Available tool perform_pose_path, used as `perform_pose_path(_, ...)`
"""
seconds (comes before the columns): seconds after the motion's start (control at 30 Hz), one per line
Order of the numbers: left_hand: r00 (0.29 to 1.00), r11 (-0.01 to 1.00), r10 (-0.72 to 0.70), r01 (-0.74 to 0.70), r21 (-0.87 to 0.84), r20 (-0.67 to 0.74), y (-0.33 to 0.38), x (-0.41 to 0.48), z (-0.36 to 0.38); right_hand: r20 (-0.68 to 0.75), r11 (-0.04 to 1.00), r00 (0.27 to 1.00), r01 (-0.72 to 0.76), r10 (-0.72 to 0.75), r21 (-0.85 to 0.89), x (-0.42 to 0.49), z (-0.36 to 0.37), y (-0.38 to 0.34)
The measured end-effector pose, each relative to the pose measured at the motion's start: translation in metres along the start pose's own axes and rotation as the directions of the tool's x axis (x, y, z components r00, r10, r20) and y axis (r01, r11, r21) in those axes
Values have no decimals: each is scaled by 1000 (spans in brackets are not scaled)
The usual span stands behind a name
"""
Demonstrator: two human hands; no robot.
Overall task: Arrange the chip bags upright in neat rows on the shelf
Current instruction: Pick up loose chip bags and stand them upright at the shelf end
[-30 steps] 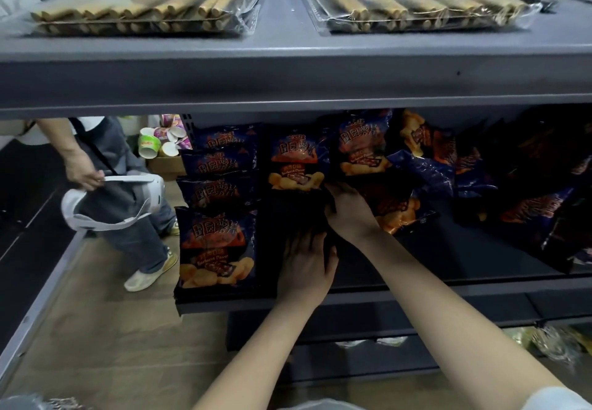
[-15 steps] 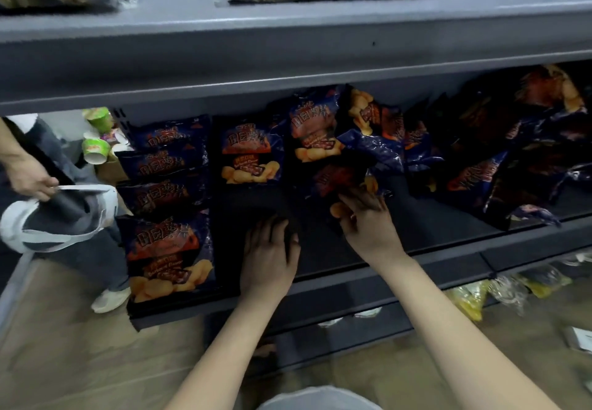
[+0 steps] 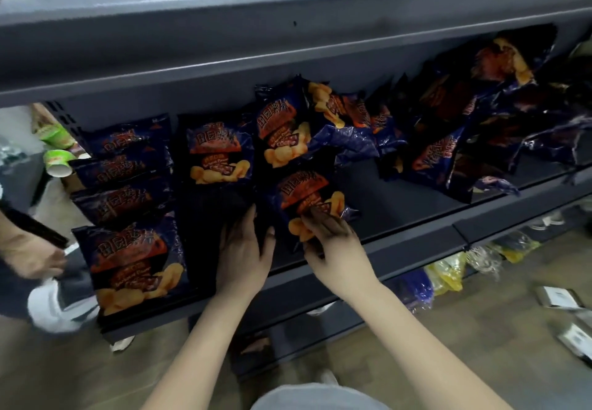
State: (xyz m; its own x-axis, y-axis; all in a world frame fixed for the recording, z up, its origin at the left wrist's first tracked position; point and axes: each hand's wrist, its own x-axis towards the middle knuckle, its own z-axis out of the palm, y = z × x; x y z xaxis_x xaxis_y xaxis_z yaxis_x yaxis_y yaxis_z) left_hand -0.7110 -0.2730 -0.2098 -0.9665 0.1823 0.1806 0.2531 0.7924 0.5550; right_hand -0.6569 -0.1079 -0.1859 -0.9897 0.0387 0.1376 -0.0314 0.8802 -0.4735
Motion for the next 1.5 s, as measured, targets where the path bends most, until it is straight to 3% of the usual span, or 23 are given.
perform_pose_path(0.1, 996, 965, -77, 86, -248, 47, 6, 3, -1, -35, 999, 999, 28, -27, 45, -12, 4, -7)
perform_pose_path(0.17, 982, 855, -169, 190, -482, 88, 14, 7, -1, -35, 997, 999, 39, -37, 69, -18, 7, -11)
perform_pose_path(0.27, 958, 605, -261, 258, -754, 118, 24, 9, 2, -21, 993, 998, 62, -60, 99, -25, 10, -15)
perform_pose_path(0.33, 962, 574, -254, 232, -785, 98, 26, 8, 1, -7, 989, 996, 90, -90, 116, -29, 11, -17)
perform_pose_path(0.47, 977, 634, -211, 167, -755, 39, 19, 4, -6, -37, 957, 991, 135, -130, 256, -31, 8, -18)
perform_pose_path(0.63, 962, 660, -269, 145, -737, -52, 6, 2, -22, -297, 905, 954, 84, 48, 416, -15, -3, -13)
perform_pose_path(0.7, 962, 673, -265, 139, -727, -61, 4, 0, -31, -229, 850, 959, -21, 166, 527, -4, -9, -9)
perform_pose_path(0.77, 977, 684, -207, 110, -721, -47, 4, -6, -39, 13, 715, 979, -158, 205, 681, 6, -15, -4)
perform_pose_path(0.83, 989, 697, -148, 86, -712, -25, 5, -15, -45, 242, 604, 965, -252, 101, 756, 13, -15, -1)
perform_pose_path(0.9, 991, 698, -133, 82, -712, -16, 6, -22, -49, 315, 657, 949, -242, 7, 714, 17, -11, -2)
perform_pose_path(1.13, 970, 729, -245, 180, -660, -6, 6, -36, -40, 215, 653, 976, -186, 35, 734, 38, 14, -11)
perform_pose_path(1.23, 966, 833, -257, 204, -515, -32, 4, -39, -29, 165, 689, 985, -158, 57, 708, 58, 19, -20)
perform_pose_path(1.33, 976, 932, -191, 149, -330, -101, 2, -39, -18, 126, 644, 988, -155, 91, 749, 80, 26, -25)
perform_pose_path(1.5, 975, 988, -134, 117, -102, -178, 3, -32, -4, 200, 619, 979, -185, 47, 763, 113, 41, -36)
